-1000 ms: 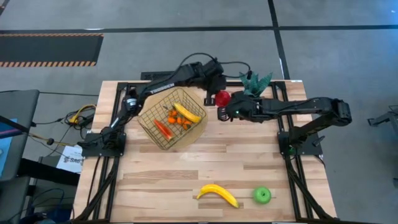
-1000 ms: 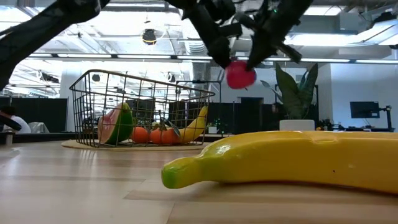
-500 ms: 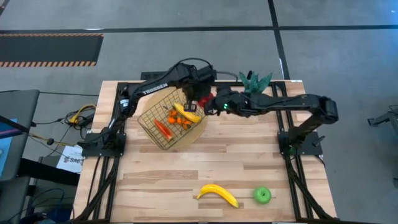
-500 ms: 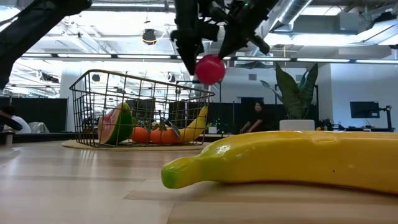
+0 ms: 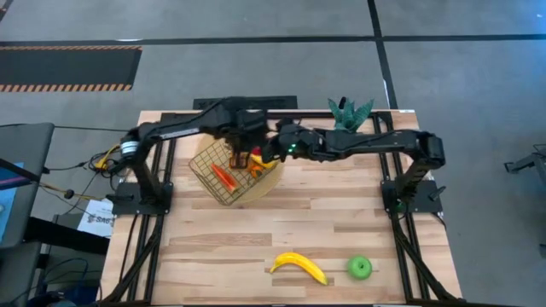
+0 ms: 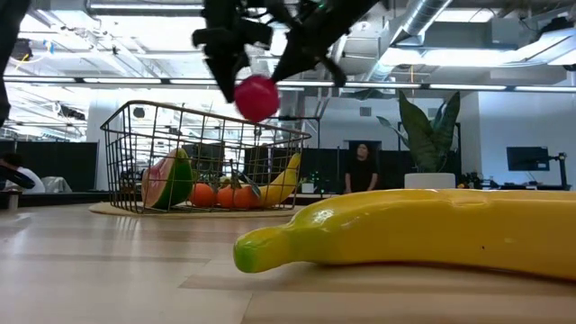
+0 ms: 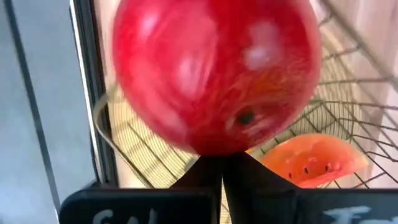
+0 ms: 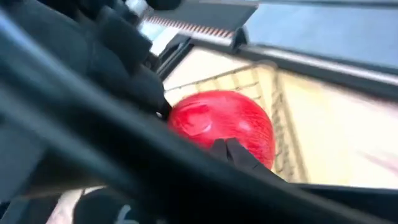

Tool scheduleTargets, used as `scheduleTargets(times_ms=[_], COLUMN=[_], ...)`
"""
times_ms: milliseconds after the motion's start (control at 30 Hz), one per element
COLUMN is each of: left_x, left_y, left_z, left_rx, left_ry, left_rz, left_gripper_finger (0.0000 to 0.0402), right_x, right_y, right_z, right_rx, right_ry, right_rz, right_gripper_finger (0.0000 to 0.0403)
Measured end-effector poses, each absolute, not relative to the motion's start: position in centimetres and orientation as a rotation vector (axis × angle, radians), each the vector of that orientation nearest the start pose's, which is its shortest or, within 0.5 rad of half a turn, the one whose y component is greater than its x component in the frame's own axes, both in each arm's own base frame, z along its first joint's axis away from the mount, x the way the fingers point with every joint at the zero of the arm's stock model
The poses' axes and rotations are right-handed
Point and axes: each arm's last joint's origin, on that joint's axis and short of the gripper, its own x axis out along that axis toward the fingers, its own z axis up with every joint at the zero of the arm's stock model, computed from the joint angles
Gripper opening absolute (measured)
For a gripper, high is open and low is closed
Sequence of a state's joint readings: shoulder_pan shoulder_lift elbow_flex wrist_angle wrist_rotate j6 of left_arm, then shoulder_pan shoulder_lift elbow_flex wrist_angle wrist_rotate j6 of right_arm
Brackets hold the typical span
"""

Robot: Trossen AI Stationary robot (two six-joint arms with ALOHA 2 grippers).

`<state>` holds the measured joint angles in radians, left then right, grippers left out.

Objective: Build produce basket
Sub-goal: Put the red apple into the wire basket

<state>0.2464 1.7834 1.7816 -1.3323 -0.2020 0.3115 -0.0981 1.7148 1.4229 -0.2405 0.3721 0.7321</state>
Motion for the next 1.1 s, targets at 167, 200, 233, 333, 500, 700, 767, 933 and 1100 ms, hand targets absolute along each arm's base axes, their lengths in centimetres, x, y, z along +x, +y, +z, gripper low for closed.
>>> scheduleTargets(times_ms=[167,200,233,333,500,700,767,933,1100], left_x=[30.5,30.3,29.9,28.8,27.8,27.6,27.7,27.9,27.9], left_y=[7.9,7.8,7.7,7.6,7.4,7.4,7.3,7.3,7.5], left_z=[30.3,29.7,29.1,27.7,26.1,24.0,23.4,22.8,22.8], left_rx=[0.139,0.124,0.11,0.089,0.074,0.071,0.062,0.043,0.067], left_ry=[1.422,1.427,1.435,1.429,1.423,1.42,1.398,1.36,1.365], left_rz=[0.176,0.172,0.166,0.162,0.18,0.185,0.177,0.175,0.206], left_gripper_finger=[0.0,0.0,0.0,0.0,0.0,0.0,0.0,0.0,0.0], right_x=[41.8,42.4,43.0,44.2,45.5,45.9,45.7,45.4,45.4], right_y=[-4.4,-4.2,-4.1,-3.9,-3.7,-3.5,-3.3,-3.3,-3.3], right_z=[28.9,28.5,28.2,27.2,26.2,24.6,24.4,24.1,24.0], right_rx=[0.649,0.649,0.655,0.662,0.671,0.714,0.712,0.7,0.697], right_ry=[0.392,0.401,0.406,0.447,0.46,0.51,0.541,0.585,0.593], right_rz=[-0.552,-0.547,-0.534,-0.516,-0.511,-0.507,-0.51,-0.523,-0.525], right_gripper_finger=[0.0,0.0,0.0,0.0,0.0,0.0,0.0,0.0,0.0])
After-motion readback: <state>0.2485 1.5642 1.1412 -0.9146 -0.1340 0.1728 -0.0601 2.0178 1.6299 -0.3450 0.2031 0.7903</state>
